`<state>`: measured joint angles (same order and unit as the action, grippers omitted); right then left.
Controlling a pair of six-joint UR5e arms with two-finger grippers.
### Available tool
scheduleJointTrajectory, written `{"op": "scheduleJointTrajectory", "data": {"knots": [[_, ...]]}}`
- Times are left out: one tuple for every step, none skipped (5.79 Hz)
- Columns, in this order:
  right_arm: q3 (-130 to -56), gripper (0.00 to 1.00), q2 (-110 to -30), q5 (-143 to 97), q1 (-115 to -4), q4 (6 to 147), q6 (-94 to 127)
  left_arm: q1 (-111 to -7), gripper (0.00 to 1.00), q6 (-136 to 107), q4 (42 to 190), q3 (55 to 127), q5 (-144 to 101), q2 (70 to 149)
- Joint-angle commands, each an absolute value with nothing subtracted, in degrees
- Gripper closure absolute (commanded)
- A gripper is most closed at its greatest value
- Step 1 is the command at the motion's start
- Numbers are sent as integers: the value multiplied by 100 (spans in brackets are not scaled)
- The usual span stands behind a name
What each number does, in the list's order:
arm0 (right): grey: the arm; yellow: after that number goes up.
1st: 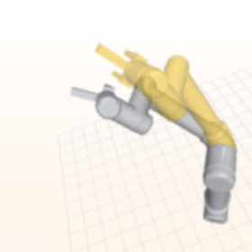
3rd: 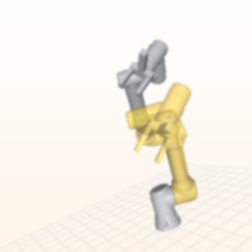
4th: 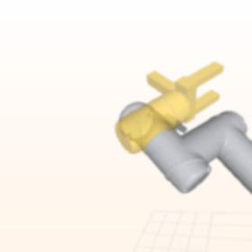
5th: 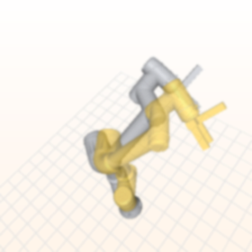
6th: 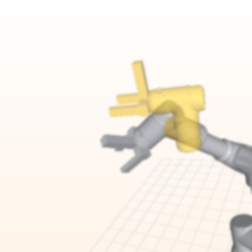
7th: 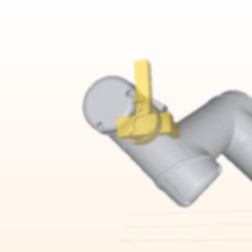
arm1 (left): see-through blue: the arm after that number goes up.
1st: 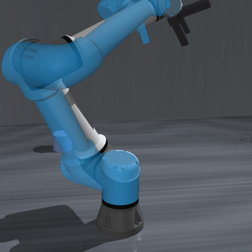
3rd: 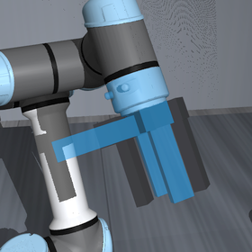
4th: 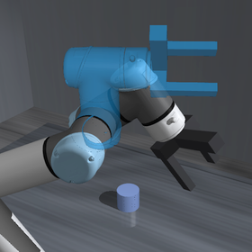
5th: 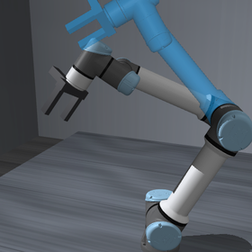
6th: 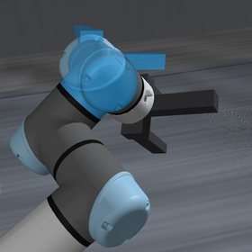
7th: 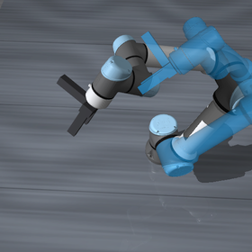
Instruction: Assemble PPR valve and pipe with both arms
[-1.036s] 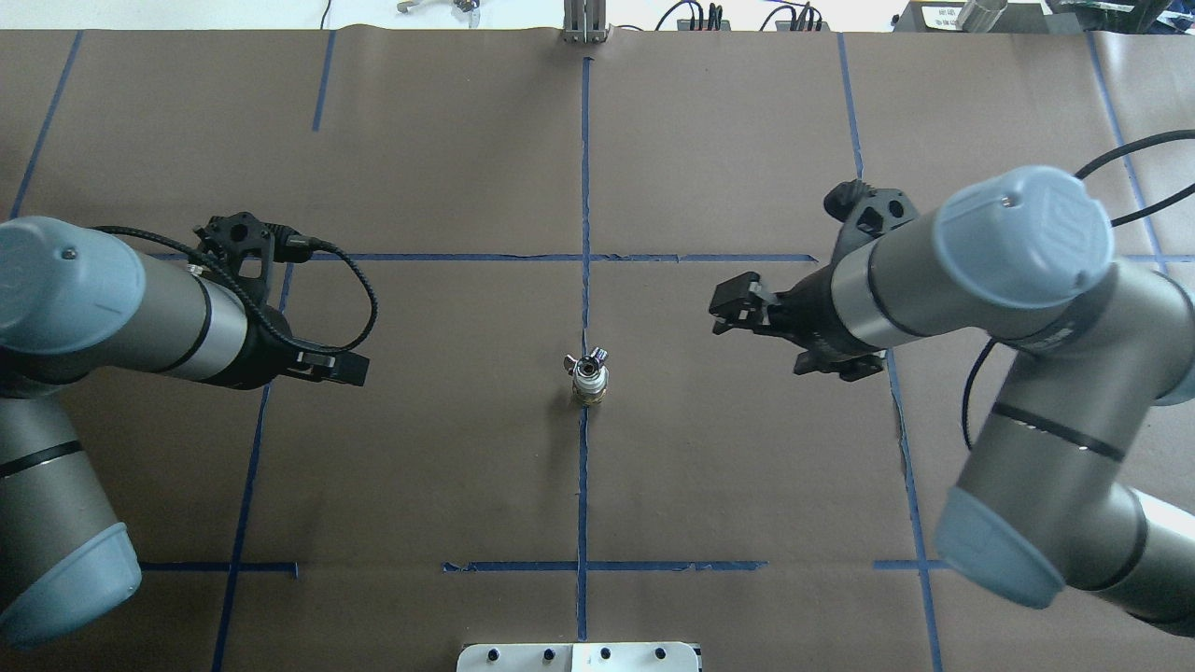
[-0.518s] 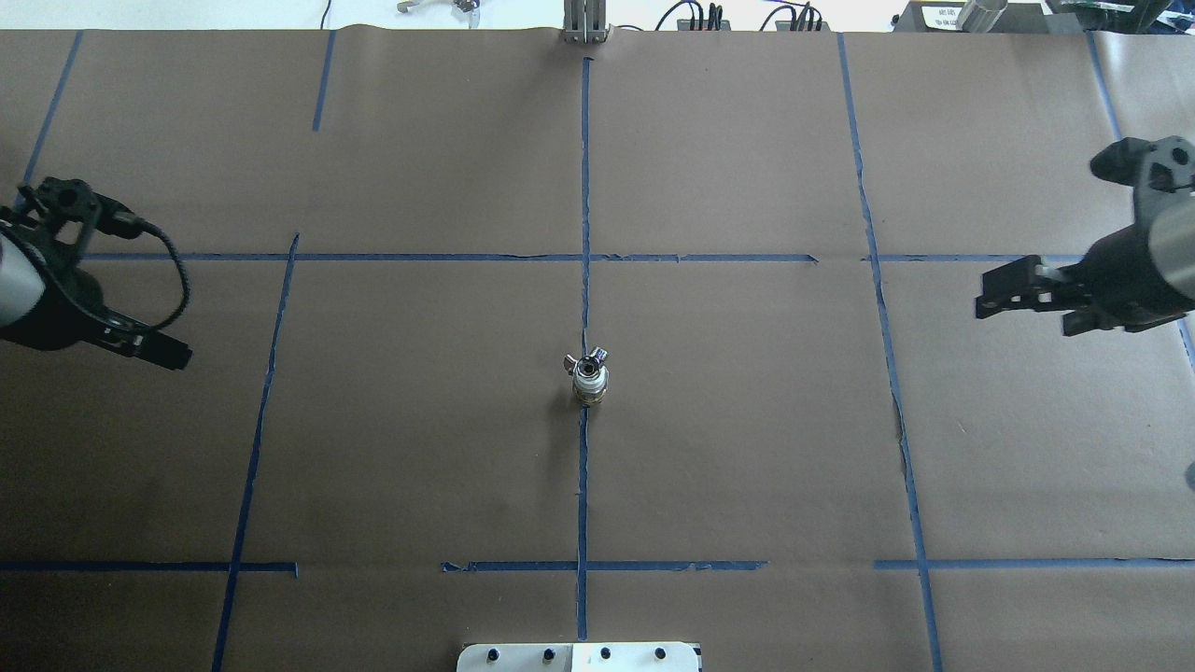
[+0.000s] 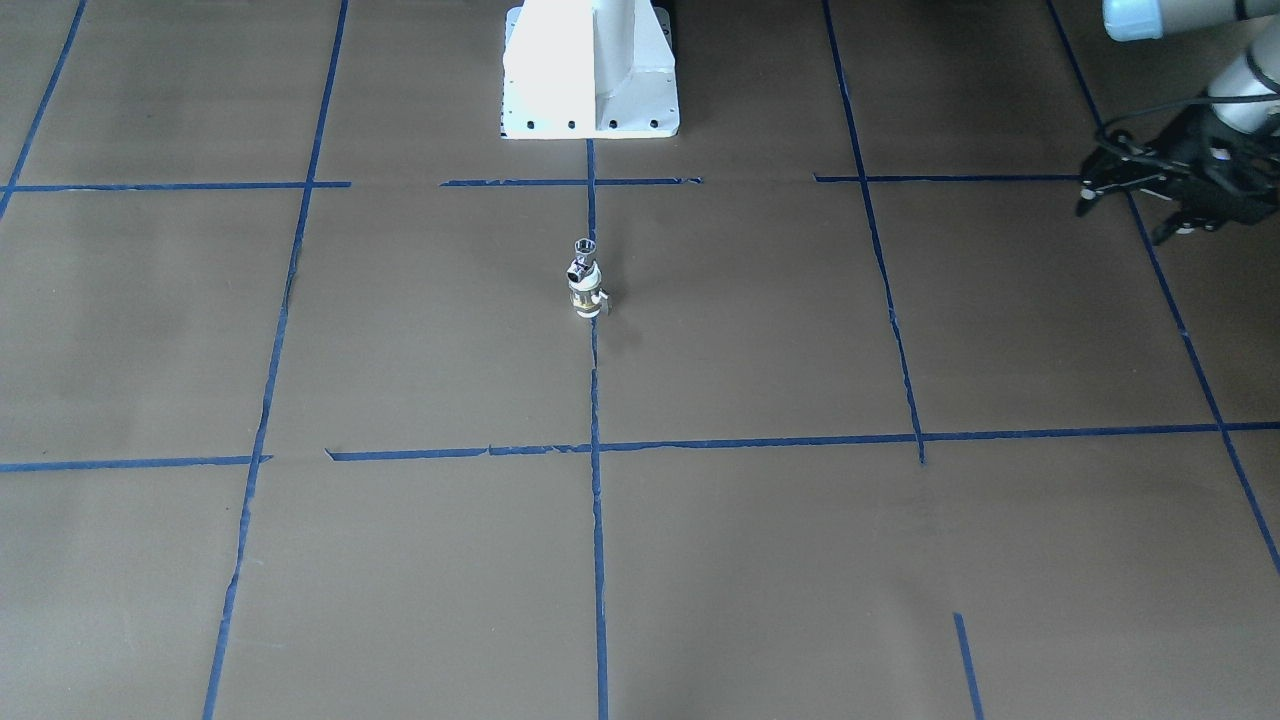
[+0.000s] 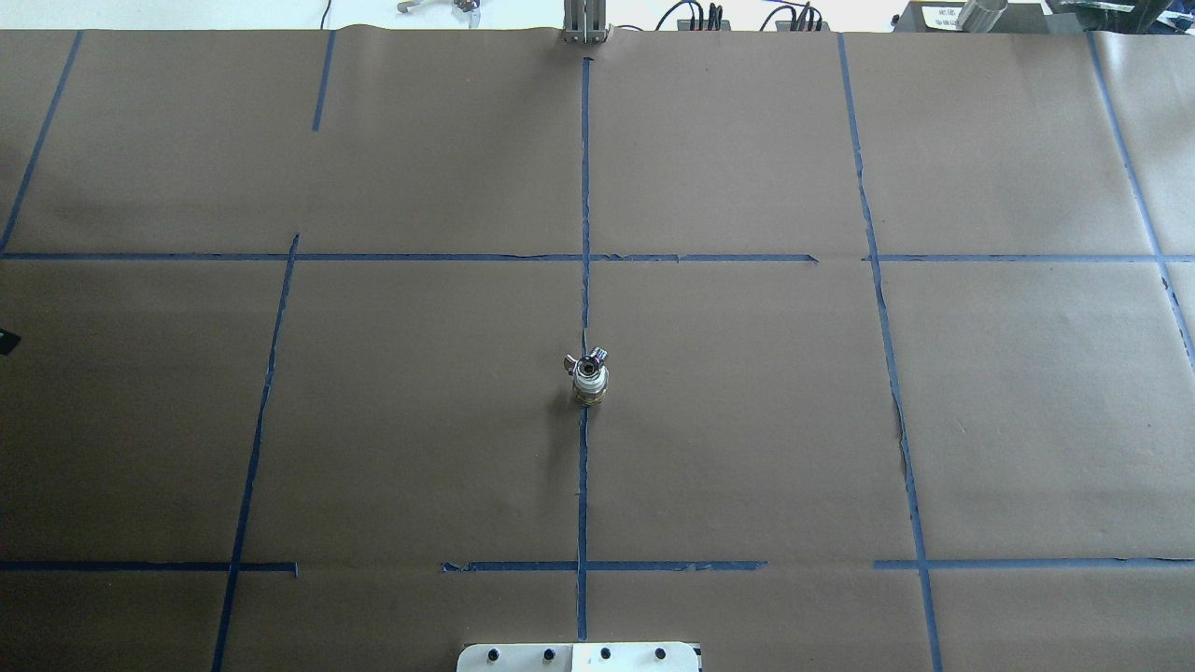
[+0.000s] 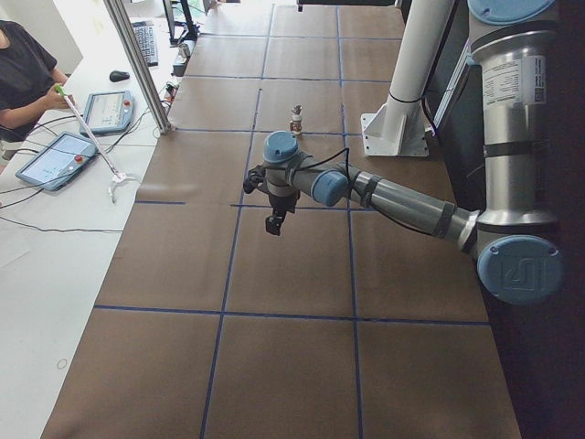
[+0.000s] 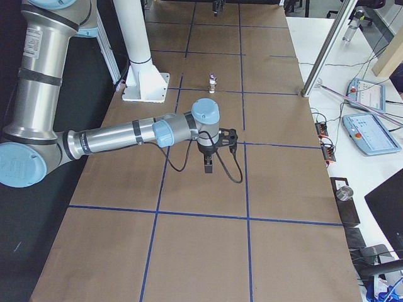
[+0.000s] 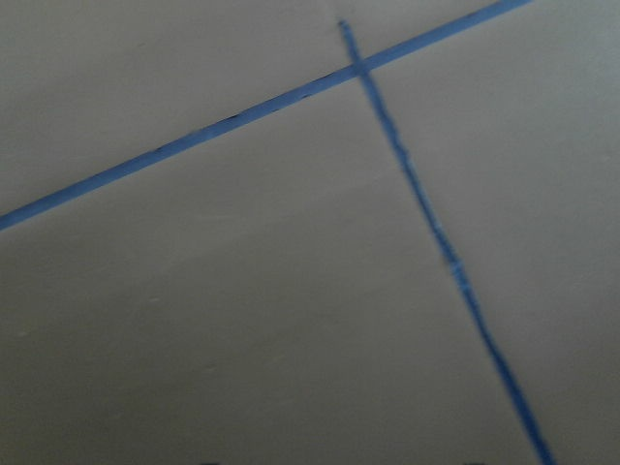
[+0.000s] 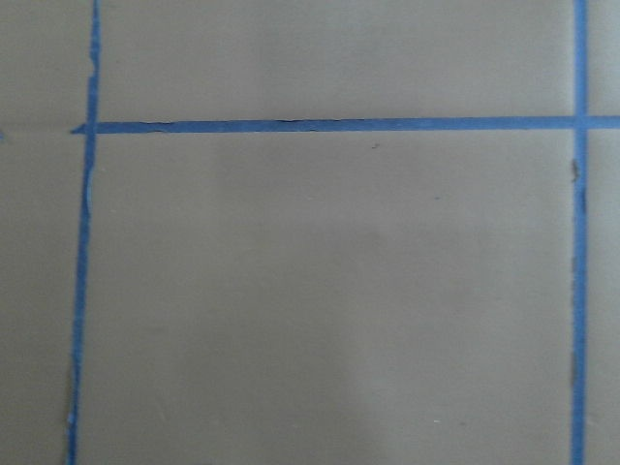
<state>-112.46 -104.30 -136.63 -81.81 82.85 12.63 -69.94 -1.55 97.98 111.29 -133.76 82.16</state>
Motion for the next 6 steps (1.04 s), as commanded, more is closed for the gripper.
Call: {"op": "scheduleJointTrajectory", "data": {"knots": [[-10549,0,-10468,-13938,-9060,8471,-155,-7987,0,1368,9739,10093,-13911,8235],[-10617,0,-10459,-13948,-8992,8864,-480,-8007,0,1354,9730,10107,-13974,8218],[-10582,0,-10424,-13913,-8991,9286,-1310,-8233,0,866,9608,10160,-13975,8200],[-10643,0,-10363,-13904,-9191,9986,-1893,-8348,0,722,9606,10064,-13975,8157],[-10748,0,-10423,-13817,-9289,10124,-2029,-8419,0,764,9633,10037,-13992,7930],[-10706,0,-10406,-13825,-9290,10108,-1969,-8524,0,765,9615,10089,-13992,7919]]}}
